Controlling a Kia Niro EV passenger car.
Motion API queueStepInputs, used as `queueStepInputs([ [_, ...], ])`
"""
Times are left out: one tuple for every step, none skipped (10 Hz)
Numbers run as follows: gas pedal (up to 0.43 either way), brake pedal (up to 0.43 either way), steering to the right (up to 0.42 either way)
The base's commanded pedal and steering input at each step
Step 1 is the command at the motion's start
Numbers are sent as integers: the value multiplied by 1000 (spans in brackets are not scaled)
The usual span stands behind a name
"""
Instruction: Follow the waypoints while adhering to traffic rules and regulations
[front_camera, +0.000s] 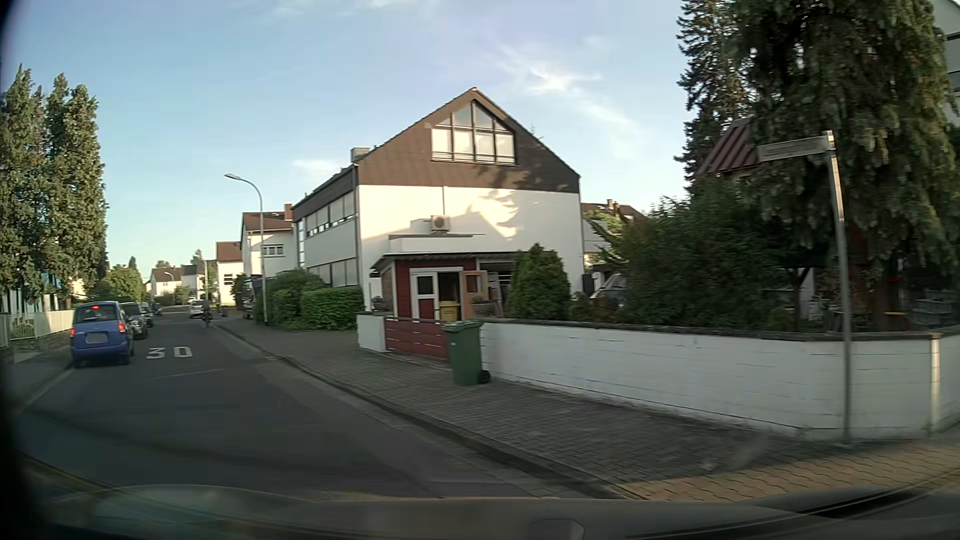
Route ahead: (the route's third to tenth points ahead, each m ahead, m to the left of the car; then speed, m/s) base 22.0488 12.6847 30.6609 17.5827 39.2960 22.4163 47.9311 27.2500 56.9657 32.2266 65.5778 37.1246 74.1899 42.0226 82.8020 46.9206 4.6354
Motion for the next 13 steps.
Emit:
queueStepInputs([
  [138, 30, -515],
  [138, 30, -488],
  [138, 30, -449],
  [138, 30, -394],
  [138, 30, -345],
  [138, 30, -308],
  [138, 30, -260],
  [138, 30, -217],
  [138, 30, -186],
  [138, 30, -159],
  [138, 30, -132],
  [138, 30, -108],
  [138, 30, -91],
])
